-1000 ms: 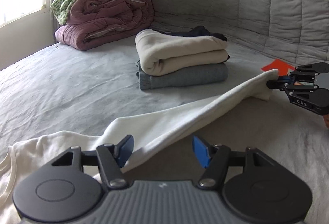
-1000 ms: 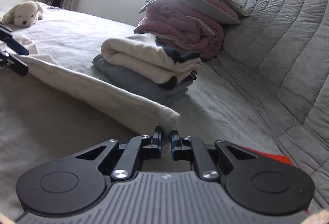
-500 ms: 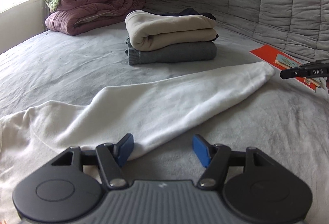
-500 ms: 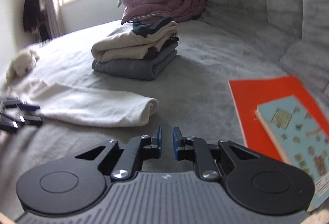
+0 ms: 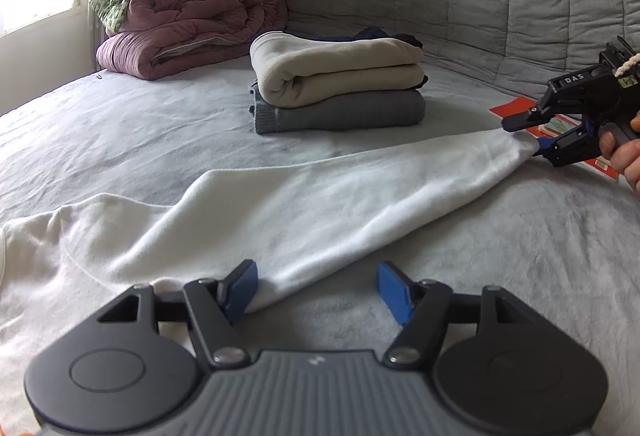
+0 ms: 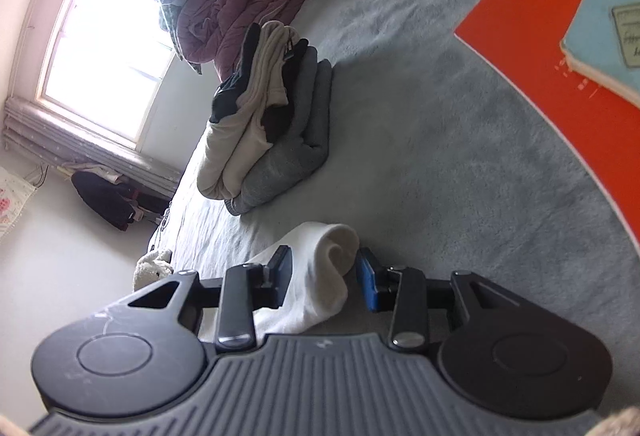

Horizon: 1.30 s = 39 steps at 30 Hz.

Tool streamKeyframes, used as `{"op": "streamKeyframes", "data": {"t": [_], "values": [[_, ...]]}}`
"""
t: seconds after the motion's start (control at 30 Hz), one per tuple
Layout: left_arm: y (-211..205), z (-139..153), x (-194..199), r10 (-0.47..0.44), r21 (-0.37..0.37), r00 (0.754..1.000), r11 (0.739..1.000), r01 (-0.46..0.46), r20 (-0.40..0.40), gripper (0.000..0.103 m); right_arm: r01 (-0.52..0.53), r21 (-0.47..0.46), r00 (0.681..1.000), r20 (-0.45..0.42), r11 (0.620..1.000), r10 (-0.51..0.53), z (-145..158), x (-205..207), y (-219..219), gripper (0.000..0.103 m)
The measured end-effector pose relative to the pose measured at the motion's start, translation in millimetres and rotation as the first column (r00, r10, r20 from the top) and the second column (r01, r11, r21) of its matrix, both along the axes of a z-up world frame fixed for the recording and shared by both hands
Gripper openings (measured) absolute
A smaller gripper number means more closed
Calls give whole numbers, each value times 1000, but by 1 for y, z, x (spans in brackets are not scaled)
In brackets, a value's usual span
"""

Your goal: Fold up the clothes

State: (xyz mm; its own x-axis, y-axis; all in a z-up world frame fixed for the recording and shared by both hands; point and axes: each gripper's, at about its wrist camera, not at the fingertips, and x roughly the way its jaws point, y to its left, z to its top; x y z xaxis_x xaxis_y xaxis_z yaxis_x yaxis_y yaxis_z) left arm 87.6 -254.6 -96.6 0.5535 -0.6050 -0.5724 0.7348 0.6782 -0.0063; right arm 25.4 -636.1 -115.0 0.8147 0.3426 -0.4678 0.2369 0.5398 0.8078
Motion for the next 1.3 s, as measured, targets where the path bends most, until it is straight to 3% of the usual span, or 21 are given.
{"op": "streamKeyframes", "data": {"t": [0.13,0.2,0.23,0.3,0.37,0.5,0.67,0.83,0.97,1.1,1.17,1.3], "values": [[-1,0,0,1,4,1000,1000,-1,1,68,39,9,999,14,999,-39,-2,13,3,40],[-1,2,0,0,7,1000,1000,0,1,68,67,-58,998,12,996,-67,3,18,9,28],[-1,3,0,-1,10,1000,1000,1,1,68,77,-124,997,23,989,-74,8,17,13,16],[1,8,2,-13,5,1000,1000,13,-12,68,94,-266,995,53,959,-83,21,14,24,11],[12,17,7,-31,-51,999,998,29,-28,68,119,-399,990,114,909,-79,36,6,35,4],[38,33,36,82,-82,997,993,-83,-7,67,142,-541,986,151,829,-71,46,3,44,4],[66,35,84,271,43,960,961,-274,68,67,155,-591,986,137,792,-90,37,10,51,4],[83,29,118,325,116,937,933,-340,128,67,145,-623,989,111,769,-97,28,11,57,4],[79,23,133,267,186,951,937,-294,158,67,133,-651,991,100,748,-90,25,11,61,4],[72,18,144,224,225,966,942,-249,132,67,116,-677,993,77,726,-87,21,15,64,4],[70,18,147,214,226,971,946,-233,104,58,105,-700,994,64,707,-85,20,17,68,4],[65,21,151,181,236,980,952,-195,80,53,87,-742,996,47,665,-78,20,20,75,4]]}}
